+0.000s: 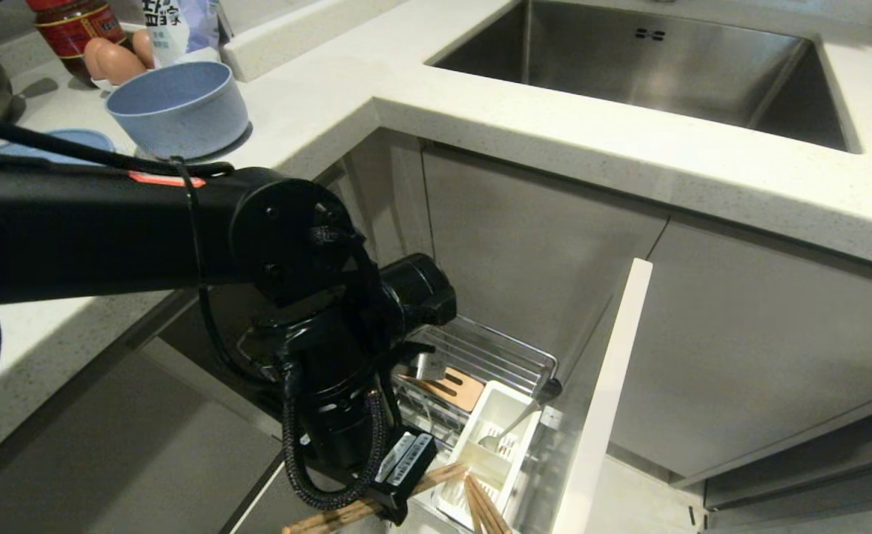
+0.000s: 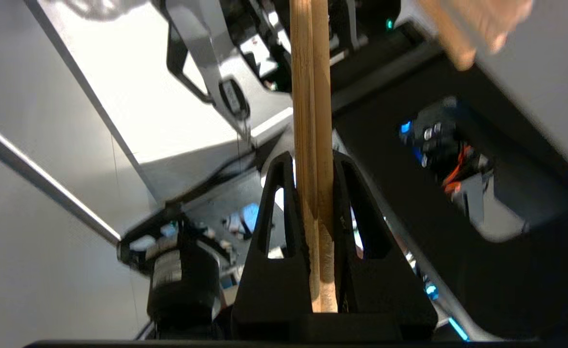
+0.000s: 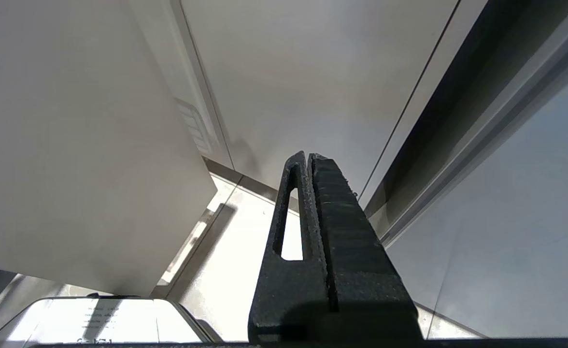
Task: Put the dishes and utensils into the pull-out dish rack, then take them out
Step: Pick up the chopsticks and place it in the cupboard
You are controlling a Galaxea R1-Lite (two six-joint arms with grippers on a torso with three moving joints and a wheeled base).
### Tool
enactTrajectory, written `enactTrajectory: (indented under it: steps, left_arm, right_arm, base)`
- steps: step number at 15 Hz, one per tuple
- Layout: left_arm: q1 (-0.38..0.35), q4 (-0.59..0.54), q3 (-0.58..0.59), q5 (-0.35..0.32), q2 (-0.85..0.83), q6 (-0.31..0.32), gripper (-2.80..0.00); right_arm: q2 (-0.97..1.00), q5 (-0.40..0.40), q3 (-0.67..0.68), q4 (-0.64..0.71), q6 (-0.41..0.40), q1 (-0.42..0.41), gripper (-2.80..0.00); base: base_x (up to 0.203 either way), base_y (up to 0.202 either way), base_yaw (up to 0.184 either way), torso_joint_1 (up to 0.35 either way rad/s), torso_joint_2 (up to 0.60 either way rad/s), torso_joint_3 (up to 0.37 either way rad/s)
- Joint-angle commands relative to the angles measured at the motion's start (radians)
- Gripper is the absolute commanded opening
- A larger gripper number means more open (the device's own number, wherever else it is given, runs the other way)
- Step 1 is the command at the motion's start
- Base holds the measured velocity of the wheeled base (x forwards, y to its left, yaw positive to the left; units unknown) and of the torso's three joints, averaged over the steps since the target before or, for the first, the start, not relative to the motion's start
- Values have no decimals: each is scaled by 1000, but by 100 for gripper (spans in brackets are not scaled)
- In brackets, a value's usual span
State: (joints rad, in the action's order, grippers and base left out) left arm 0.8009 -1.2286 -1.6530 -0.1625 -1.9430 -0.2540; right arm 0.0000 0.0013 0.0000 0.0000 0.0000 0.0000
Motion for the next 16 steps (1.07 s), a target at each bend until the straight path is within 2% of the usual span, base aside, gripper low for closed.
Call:
enactTrajectory:
  steps: [1,16]
  left_arm:
    - [0,4,-16,11,-41,-1,-280]
    - [3,61,-163,21,-263,-5,-280]
  right_arm:
    - [0,0,0,0,0,0,-280]
    - [0,0,0,0,0,0,-280]
  base:
    - [0,0,0,0,0,0]
    - [0,0,0,0,0,0]
